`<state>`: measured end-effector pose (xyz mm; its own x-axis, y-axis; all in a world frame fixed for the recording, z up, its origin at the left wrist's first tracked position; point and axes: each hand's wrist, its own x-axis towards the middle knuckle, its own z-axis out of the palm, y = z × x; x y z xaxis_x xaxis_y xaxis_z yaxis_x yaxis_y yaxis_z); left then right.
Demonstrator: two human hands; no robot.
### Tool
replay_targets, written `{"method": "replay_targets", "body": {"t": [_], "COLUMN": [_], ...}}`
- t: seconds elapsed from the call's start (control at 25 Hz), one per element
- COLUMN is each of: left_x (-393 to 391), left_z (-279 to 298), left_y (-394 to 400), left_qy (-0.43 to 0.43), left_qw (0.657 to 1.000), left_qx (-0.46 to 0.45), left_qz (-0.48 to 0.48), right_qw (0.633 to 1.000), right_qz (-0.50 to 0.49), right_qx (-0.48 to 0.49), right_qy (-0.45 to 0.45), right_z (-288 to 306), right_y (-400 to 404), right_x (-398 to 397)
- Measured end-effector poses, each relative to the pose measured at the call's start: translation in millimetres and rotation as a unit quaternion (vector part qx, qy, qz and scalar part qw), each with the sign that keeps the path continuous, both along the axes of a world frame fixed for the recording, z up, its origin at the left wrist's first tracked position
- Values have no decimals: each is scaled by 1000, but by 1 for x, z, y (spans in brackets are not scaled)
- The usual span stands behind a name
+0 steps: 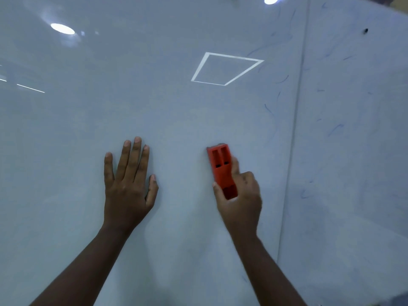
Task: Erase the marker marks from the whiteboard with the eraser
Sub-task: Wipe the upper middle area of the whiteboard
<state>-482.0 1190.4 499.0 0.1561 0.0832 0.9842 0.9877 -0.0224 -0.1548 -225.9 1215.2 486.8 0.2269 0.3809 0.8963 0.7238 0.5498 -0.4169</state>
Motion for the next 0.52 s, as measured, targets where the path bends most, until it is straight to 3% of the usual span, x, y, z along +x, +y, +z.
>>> {"method": "replay_targets", "body": {"t": [0.16,0.28,0.36,0.52], "left_x": [1,1,0,-1], "left_z": [-7,-17,-25,-39], "left_y": [1,0,0,0], "left_qy": [-4,-9,-8,-12], "left_qw": [1000,999,999,999], "left_qx": [-16,-25,-26,-21], "left_qz": [20,30,27,21], "right_qw": [989,983,989,996], "right_qz": [12,18,36,59], "right_qx": [8,6,0,-37], "right_qy": [-150,-183,-140,52], "right_z": [-61,-77,-67,-62], "right_y": [-22,-24,-23,-5], "right_x": [-34,-32,-25,13]}}
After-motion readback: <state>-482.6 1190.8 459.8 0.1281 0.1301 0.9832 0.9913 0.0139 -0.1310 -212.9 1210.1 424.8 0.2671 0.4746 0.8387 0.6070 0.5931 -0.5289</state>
